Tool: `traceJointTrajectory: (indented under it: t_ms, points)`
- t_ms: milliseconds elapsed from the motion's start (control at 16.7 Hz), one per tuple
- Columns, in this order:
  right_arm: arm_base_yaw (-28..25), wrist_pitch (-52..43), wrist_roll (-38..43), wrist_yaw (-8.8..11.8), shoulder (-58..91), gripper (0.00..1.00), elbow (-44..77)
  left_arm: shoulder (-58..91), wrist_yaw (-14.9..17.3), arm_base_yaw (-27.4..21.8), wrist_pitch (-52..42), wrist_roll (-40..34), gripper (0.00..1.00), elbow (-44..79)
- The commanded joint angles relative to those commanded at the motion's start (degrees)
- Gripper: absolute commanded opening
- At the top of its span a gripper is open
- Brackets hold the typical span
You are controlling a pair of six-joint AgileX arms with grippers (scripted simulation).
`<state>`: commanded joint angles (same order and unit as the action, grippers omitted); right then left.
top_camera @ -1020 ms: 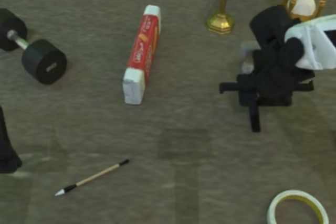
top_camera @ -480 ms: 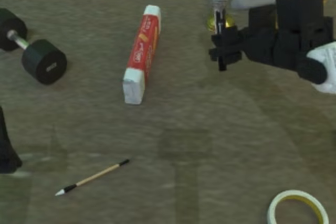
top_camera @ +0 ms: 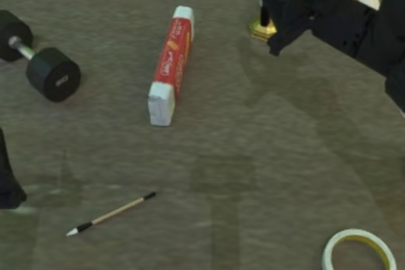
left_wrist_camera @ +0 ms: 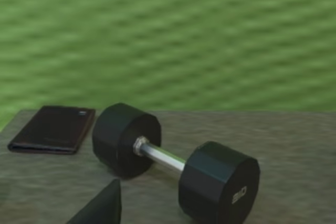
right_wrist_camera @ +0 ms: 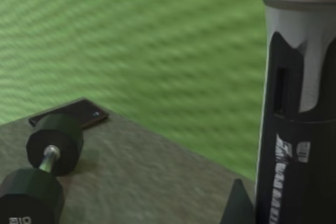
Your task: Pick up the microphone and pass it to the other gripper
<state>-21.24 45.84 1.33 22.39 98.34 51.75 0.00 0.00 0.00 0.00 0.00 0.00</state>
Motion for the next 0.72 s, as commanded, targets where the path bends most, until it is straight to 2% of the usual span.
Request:
traceJointTrajectory:
  t_ms: [420,540,720]
  points:
    - [-0.42,0.72,-0.18,0.11,-0.47,0.00,-0.08,0.00,0.00,0.00,0.00,0.00,1.00,0.00]
    - [-2.34,0.22,-0.05,-1.62,-1.84,0.00,-0.69,0.00,0.00,0.00,0.00,0.00,1.00,0.00]
    - [-7.39,-1.13,0.27,-6.54,-5.68,0.00,-2.37,0.00,0.00,0.00,0.00,0.00,1.00,0.00]
